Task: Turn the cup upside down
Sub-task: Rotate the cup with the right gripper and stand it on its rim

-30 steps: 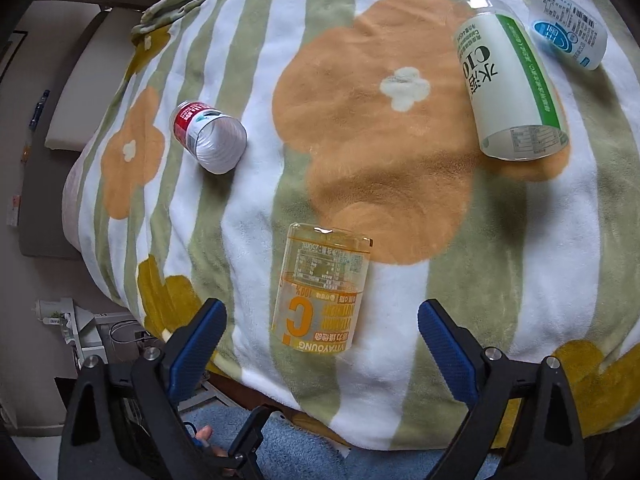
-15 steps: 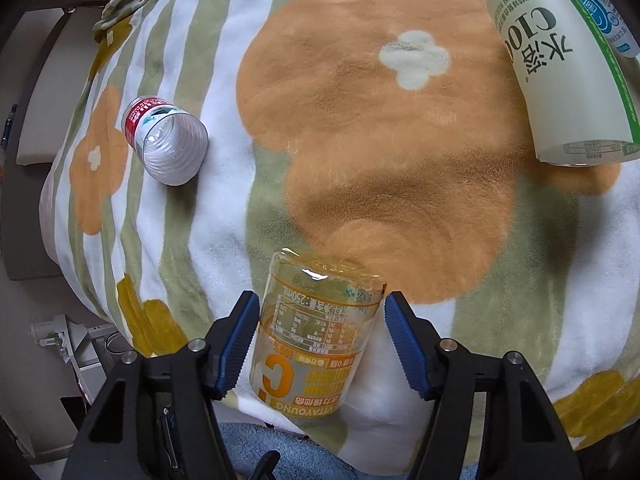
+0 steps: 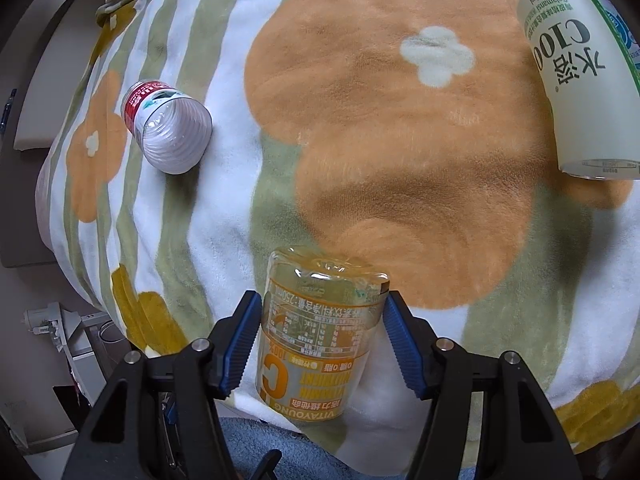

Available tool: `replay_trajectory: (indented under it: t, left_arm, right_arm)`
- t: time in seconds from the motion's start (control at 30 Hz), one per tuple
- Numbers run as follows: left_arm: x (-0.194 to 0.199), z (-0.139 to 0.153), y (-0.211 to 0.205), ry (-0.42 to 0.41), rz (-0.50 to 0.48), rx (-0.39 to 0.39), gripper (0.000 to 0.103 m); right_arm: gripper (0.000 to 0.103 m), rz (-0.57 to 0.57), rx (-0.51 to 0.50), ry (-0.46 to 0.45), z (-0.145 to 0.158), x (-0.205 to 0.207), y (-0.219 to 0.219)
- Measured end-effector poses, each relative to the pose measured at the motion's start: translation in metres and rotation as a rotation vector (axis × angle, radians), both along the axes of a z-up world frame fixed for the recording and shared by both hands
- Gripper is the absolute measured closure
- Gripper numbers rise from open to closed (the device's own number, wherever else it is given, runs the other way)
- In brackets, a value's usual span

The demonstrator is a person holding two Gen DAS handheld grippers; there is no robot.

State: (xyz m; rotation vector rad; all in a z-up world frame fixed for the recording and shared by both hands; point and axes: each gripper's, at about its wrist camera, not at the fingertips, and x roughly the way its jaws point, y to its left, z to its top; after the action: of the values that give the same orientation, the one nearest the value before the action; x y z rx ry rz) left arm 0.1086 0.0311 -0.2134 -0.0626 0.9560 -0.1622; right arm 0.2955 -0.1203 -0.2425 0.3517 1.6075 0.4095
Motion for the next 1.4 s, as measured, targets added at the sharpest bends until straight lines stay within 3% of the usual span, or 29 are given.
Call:
replay_trajectory:
  t: [0.13, 0.23, 0.37, 0.6, 0.7, 1.4]
  left_arm:
    - [0.000, 0.000, 0.000, 0.000, 0.001, 0.000, 0.002]
    - [0.000, 0.001, 0.001, -0.003, 0.004, -0.010, 0.002]
    - [0.001, 0.001, 0.002, -0.005, 0.008, -0.021, 0.002]
    - [0.000, 0.001, 0.004, -0.007, 0.021, -0.016, 0.002]
    - [0.001, 0.000, 0.007, -0.002, 0.031, -0.022, 0.002]
    - [0.005, -0.003, 0.006, 0.006, 0.027, -0.025, 0.002]
  right_arm:
    - [0.045, -0.008, 0.010, -0.030, 0.005, -0.002, -0.001]
    - [0.045, -0.004, 0.016, -0.122, 0.019, -0.007, -0.006]
    - [0.045, 0.016, -0.048, -0.377, 0.040, -0.018, -0.013]
    - [0.045, 0.023, -0.127, -0.800, 0.048, -0.043, -0.021]
    - [0.045, 0.066, -0.188, -0.925, 0.050, -0.053, -0.009]
    - [0.045, 0.271, -0.239, -0.929, 0.023, -0.094, -0.002]
